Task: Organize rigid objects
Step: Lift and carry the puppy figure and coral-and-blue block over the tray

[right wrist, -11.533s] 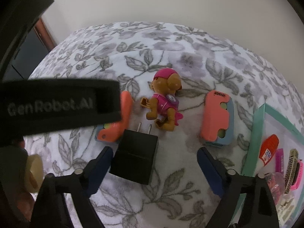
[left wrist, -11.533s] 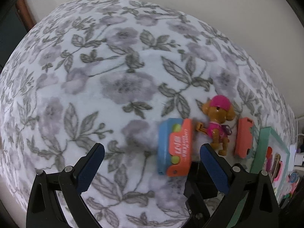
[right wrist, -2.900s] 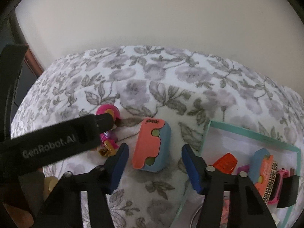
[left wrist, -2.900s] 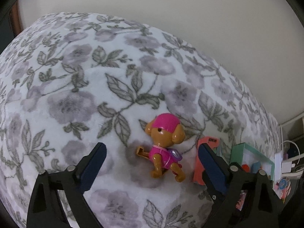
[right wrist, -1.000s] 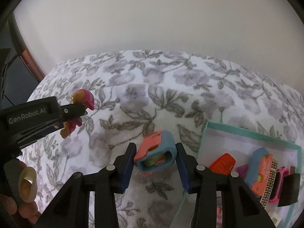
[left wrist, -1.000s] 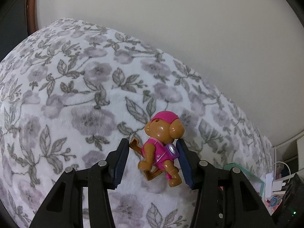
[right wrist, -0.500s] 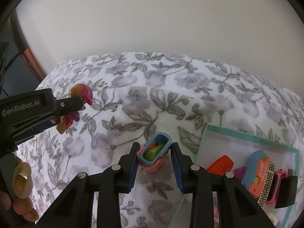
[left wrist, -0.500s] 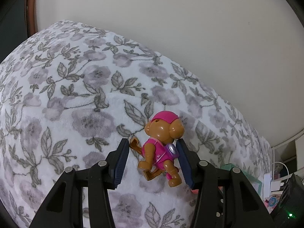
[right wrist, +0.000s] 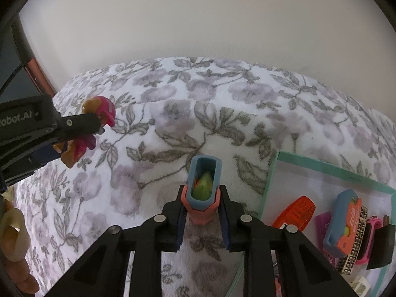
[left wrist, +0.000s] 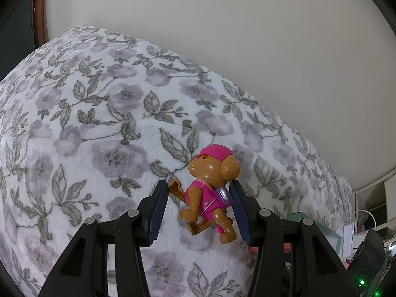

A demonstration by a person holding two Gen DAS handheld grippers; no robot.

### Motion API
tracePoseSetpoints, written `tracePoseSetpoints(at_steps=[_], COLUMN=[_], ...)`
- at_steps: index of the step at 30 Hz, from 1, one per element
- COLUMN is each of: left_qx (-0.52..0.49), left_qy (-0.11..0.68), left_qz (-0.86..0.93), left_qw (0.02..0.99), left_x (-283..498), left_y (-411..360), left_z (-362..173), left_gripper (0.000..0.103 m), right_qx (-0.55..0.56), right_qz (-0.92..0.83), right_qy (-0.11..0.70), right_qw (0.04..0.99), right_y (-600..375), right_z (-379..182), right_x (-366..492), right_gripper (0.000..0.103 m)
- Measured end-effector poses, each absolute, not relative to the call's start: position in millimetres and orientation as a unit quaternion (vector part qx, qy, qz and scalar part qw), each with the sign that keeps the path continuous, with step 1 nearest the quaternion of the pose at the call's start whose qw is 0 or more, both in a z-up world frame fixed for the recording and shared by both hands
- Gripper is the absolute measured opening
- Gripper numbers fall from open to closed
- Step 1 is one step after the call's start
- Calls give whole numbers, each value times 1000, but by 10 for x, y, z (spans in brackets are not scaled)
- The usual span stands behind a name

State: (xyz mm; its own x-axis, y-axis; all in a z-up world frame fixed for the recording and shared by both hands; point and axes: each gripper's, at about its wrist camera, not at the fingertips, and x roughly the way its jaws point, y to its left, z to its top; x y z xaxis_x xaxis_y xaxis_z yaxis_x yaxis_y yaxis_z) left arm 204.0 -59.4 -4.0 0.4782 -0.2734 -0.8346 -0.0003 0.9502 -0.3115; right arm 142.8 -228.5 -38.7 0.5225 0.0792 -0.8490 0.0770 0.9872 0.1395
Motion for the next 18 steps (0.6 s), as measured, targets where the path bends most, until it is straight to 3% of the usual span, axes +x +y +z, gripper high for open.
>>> tracePoseSetpoints(at_steps=[18], left_qx=[-122], left_qy=[489], left_qz=[-95], left_qw=[858], left_x=[1909], left_y=[-685], left_z=[180], left_gripper=[53], right_qx=[85], right_qz=[-18], right_qy=[467], right_qw=[880], right_y=[-2446], right_z=[-14], right_x=[1256], right_gripper=[24])
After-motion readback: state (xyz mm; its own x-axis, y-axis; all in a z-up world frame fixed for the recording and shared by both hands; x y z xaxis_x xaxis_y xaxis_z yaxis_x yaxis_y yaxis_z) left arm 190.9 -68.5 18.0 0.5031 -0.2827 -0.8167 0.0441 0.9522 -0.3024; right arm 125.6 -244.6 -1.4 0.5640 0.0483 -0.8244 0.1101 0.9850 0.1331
